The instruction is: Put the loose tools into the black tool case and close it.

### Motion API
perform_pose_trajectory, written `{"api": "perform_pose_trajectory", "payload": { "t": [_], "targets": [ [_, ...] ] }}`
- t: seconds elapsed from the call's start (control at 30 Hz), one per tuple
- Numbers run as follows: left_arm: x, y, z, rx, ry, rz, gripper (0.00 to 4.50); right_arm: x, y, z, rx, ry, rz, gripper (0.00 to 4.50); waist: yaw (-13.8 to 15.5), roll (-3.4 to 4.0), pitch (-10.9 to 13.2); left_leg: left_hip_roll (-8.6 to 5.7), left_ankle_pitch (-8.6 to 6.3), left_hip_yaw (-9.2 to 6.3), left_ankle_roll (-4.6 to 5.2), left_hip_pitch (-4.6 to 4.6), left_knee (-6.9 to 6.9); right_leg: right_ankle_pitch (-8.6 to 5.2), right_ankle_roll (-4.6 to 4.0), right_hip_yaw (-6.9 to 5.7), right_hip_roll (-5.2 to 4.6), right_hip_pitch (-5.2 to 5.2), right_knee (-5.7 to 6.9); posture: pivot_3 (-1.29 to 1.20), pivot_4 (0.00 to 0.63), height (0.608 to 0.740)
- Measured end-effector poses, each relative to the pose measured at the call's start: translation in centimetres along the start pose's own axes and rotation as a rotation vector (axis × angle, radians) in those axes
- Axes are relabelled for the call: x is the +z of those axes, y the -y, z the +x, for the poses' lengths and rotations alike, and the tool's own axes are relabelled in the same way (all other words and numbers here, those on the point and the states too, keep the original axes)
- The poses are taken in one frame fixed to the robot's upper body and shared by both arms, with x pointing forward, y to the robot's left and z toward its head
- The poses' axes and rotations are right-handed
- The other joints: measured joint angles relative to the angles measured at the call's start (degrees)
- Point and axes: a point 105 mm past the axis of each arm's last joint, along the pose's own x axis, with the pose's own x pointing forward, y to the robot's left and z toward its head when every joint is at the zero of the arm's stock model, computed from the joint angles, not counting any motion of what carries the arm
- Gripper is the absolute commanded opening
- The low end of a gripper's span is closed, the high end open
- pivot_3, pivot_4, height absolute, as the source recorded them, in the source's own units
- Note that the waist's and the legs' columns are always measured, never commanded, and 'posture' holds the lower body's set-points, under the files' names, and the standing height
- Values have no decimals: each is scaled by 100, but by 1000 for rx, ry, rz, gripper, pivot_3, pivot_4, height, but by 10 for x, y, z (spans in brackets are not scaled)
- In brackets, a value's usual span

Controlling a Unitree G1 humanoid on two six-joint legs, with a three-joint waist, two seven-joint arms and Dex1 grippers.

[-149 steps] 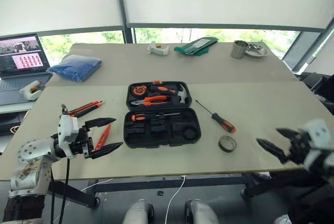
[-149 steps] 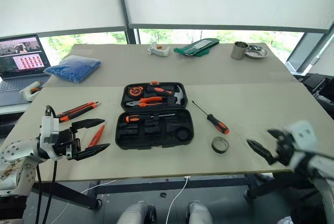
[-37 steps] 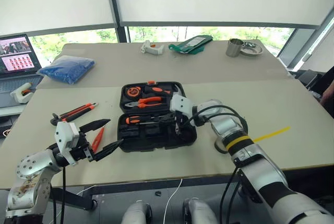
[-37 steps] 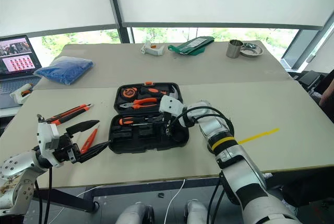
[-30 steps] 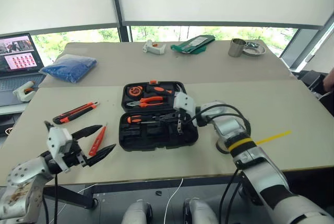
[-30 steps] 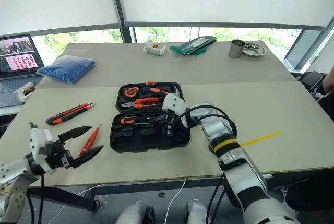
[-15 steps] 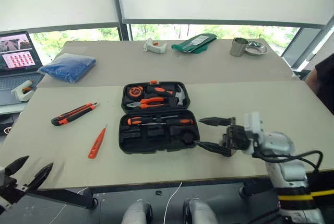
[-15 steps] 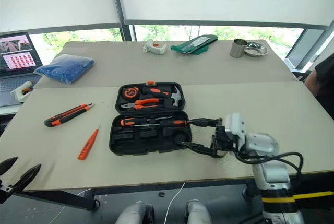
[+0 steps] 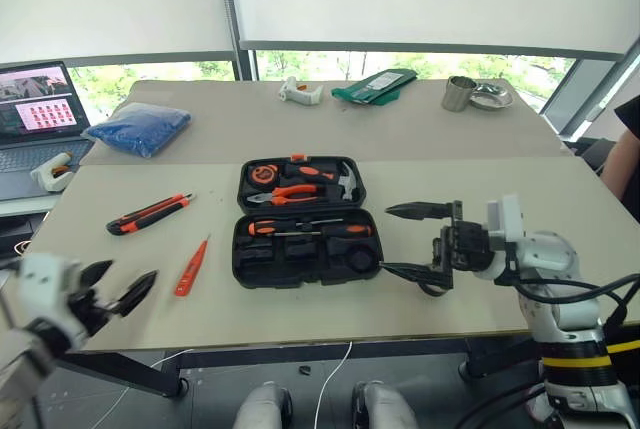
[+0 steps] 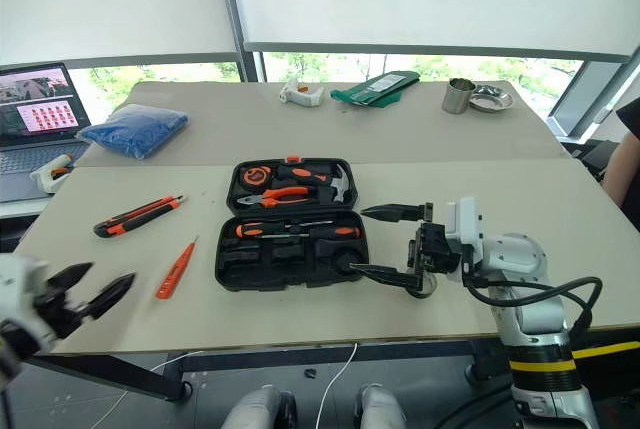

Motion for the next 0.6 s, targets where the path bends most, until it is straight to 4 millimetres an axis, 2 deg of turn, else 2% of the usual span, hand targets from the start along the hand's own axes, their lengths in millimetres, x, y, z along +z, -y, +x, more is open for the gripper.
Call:
{"api": "perform_pose_trajectory", "payload": {
  "t": [0.1,0.2,0.3,0.43,0.6],
  "targets": [
    [-12,15,16,-13,-81,10,4500,-1,-1,4,18,6,7,4469,-4,-3,-2,-7,2,2,5,-8,-7,7,6,8,12,-6,7,0,150,740],
    [-21,12,26,57,-138,23,4500,0,0,7,27,8,4,4469,-1,-3,-1,0,9,-2,32,-10,-11,13,13,6,40,-8,4,0,150,740],
    [-24,11,29,97,-164,24,3808,0,0,7,27,8,4,4500,6,-3,-2,0,-2,-3,30,-8,-12,8,-2,5,42,-6,6,0,150,740],
    [-29,16,30,84,-178,22,2363,-1,0,6,27,7,7,4500,8,-3,-2,2,-4,-2,32,-1,-8,-6,22,7,35,0,2,0,150,740],
    [-33,14,25,75,-165,-2,520,-3,-1,4,24,-3,15,4500,0,-1,-3,1,-28,0,-14,10,-5,-21,-14,9,25,3,11,0,150,740]
  ]
}}
